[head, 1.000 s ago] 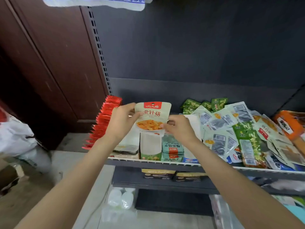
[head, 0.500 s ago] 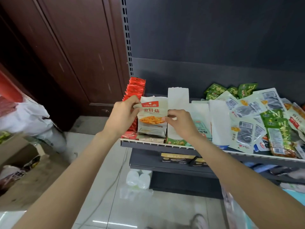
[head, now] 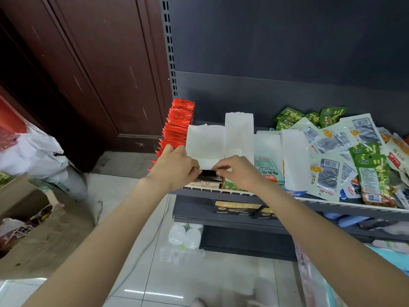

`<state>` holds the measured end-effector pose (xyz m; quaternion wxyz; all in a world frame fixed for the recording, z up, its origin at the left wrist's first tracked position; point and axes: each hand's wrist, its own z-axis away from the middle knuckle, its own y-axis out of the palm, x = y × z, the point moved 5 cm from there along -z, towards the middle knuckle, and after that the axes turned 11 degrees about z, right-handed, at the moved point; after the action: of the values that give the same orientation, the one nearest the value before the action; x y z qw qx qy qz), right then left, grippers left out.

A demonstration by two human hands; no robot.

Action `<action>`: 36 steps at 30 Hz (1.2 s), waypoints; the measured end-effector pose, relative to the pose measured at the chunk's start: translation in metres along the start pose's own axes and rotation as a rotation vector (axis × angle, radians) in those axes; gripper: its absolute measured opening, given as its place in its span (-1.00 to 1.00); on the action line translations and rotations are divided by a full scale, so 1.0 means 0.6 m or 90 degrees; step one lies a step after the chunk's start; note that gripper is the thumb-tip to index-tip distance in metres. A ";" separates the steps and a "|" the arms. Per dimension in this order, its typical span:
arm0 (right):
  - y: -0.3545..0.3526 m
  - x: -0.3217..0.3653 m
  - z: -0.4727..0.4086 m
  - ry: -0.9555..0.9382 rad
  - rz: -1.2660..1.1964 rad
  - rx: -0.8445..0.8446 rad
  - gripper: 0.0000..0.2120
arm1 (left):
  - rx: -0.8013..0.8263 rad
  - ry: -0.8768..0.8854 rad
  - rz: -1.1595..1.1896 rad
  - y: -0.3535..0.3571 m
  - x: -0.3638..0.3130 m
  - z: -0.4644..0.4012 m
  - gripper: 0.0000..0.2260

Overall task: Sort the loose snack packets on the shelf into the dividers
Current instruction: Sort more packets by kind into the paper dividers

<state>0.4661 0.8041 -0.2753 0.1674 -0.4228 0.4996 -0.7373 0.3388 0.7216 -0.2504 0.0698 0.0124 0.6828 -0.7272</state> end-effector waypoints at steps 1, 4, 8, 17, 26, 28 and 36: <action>0.006 0.001 0.001 -0.010 0.012 0.041 -0.75 | 0.021 -0.005 -0.006 0.004 -0.001 0.002 -0.63; 0.008 0.001 0.003 -0.016 0.013 0.089 -0.70 | 0.015 -0.026 0.053 0.003 -0.005 -0.001 -0.62; -0.018 -0.026 0.018 0.003 -0.093 0.051 -0.73 | -0.035 -0.002 0.129 -0.005 -0.043 -0.026 -0.68; -0.139 -0.278 0.140 0.237 -0.130 -0.305 -0.81 | -0.079 0.122 0.437 0.017 -0.297 -0.155 -0.68; -0.139 -0.544 0.200 0.509 -0.213 -0.169 -0.65 | 0.137 -0.013 0.490 0.144 -0.543 -0.321 -0.43; -0.135 -0.574 0.197 0.530 -0.237 -0.158 -0.62 | 0.170 -0.084 0.496 0.170 -0.552 -0.348 -0.38; -0.115 -0.615 0.175 0.532 -0.336 -0.112 -0.79 | 0.209 -0.179 0.518 0.192 -0.559 -0.378 -0.65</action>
<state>0.7773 1.0193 -0.3680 -0.2758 -0.2157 0.4604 -0.8157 0.6670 0.9687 -0.3421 0.4389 0.1916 0.4818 -0.7339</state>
